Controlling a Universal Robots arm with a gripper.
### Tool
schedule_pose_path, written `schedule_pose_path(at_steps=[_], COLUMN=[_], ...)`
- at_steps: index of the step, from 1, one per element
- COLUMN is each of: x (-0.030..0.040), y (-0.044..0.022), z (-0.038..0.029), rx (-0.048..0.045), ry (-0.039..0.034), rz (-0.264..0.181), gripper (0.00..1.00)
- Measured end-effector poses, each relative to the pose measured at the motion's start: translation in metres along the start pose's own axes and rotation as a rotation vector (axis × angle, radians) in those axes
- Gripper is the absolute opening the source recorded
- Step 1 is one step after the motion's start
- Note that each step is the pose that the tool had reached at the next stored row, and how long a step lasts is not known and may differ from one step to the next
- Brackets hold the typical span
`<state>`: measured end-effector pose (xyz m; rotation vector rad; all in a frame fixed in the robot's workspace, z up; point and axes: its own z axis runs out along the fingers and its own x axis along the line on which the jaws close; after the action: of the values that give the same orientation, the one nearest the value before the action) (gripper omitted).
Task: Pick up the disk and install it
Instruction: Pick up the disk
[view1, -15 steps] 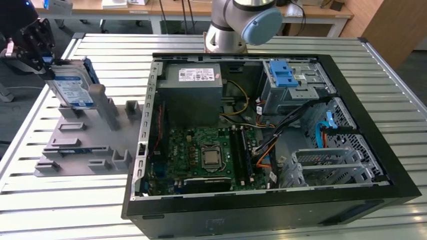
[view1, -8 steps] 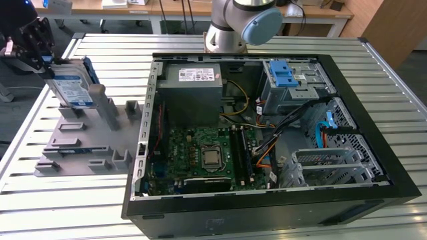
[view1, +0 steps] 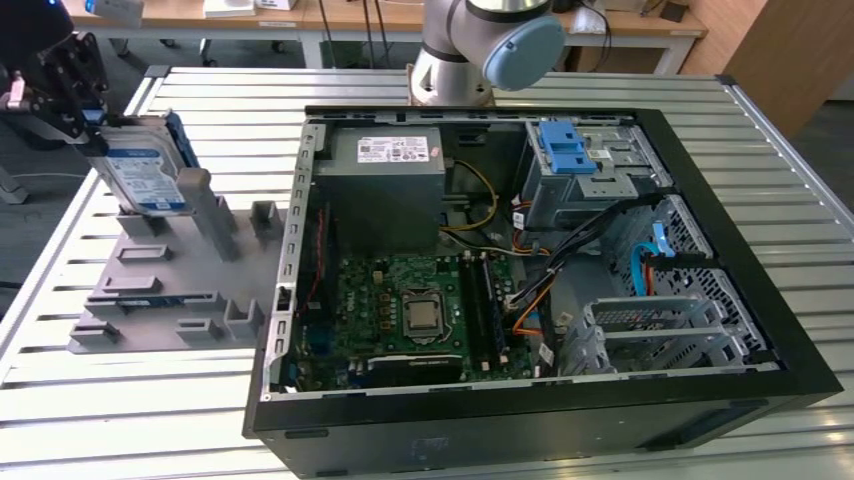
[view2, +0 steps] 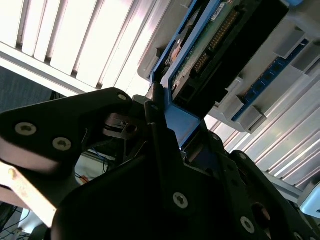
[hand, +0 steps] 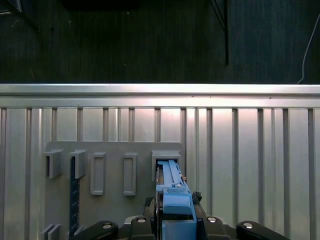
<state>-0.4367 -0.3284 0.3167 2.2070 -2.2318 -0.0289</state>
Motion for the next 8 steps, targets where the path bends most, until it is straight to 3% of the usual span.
schedule_pose_path(at_steps=[8], x=[-0.0003], y=[0.0000], z=[-0.0023], rx=[0.0000], ry=[0.0004], rz=[0.000], gripper=[0.36])
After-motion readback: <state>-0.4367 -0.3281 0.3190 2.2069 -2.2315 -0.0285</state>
